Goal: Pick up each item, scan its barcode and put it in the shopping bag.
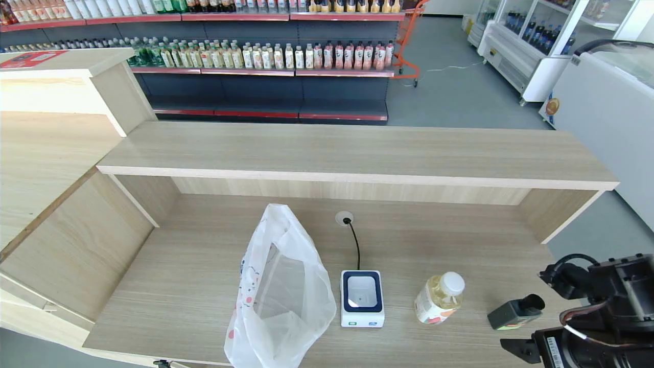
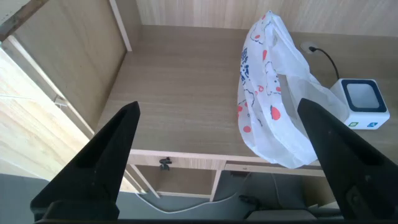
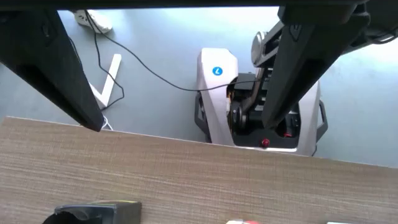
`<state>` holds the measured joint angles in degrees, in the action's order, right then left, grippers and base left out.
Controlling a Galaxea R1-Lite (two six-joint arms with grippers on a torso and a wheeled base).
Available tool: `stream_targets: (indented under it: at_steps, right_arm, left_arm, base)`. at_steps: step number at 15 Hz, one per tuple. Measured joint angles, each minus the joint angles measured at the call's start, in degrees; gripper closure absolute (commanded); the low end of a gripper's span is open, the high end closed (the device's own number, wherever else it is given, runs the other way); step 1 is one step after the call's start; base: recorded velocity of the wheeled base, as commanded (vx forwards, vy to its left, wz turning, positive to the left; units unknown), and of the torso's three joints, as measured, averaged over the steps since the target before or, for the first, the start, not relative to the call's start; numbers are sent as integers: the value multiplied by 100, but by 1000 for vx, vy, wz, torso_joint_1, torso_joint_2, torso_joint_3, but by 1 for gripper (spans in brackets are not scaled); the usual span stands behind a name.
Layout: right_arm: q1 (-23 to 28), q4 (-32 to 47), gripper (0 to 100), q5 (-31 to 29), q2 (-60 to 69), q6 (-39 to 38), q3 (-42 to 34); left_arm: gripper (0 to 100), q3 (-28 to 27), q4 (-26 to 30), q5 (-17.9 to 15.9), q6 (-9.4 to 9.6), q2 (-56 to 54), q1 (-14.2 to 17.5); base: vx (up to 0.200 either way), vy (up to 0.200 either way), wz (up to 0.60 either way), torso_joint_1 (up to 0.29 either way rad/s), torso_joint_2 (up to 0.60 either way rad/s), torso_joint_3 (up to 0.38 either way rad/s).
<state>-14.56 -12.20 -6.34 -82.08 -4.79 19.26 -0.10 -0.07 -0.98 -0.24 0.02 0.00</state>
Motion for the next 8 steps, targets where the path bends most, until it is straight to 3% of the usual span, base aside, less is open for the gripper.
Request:
stream_targets:
  at_steps: [5, 8]
  right_arm:
    - [-352, -1467, 0, -48, -1152, 67, -336]
    - [-517, -2734, 0, -239, -1851, 77, -416]
  left_arm:
    - [0, 0, 0, 0, 2, 0, 0]
    - [0, 0, 0, 0, 0, 0, 0]
  base:
    - [0, 0, 0, 0, 0, 0]
    - [0, 0, 0, 0, 0, 0]
